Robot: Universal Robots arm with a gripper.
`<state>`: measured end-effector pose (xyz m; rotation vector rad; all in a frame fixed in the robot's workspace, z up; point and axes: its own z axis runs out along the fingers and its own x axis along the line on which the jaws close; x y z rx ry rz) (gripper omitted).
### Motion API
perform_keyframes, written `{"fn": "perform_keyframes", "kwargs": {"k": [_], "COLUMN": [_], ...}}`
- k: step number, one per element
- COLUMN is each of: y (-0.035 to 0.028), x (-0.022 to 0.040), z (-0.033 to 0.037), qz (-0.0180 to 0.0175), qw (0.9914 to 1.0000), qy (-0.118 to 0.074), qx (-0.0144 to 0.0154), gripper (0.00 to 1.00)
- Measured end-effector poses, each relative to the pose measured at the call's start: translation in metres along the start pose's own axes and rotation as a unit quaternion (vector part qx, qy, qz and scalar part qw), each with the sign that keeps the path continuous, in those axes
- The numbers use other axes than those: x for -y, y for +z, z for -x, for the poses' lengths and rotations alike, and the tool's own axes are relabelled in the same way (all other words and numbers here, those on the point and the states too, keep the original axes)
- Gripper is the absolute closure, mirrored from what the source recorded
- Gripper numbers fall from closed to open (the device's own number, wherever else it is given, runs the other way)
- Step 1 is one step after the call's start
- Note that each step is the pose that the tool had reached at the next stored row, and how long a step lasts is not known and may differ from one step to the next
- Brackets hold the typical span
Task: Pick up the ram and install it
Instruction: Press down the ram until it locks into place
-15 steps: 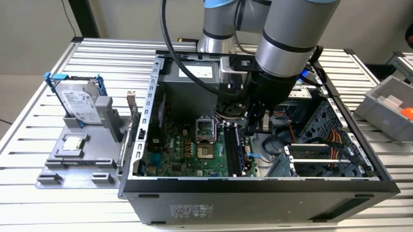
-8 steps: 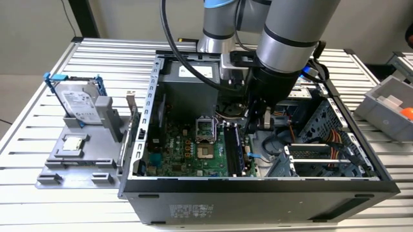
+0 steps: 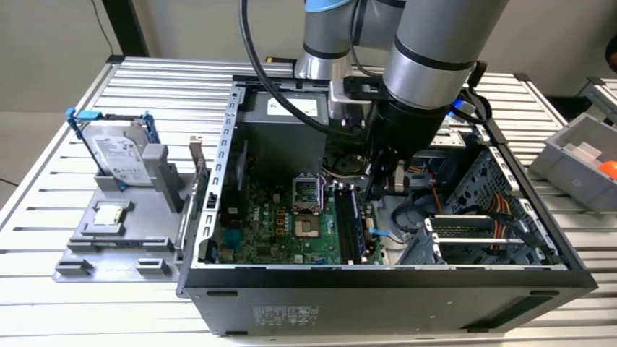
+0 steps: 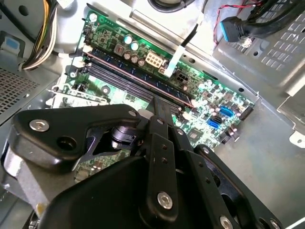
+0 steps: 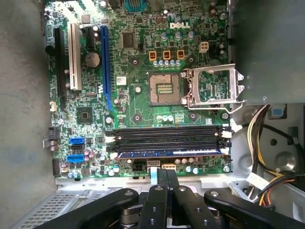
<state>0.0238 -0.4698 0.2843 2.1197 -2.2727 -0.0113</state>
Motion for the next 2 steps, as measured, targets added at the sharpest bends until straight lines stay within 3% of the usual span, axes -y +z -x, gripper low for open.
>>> {"fn": "perform_keyframes", "kwargs": {"k": [2], "y": [0.0000], "x": [0.0000], "z": [0.0000], "qz": [0.0000], "qw": [1.00000], "qy": [0.000], "qx": [-0.0006], "gripper": [1.00]}}
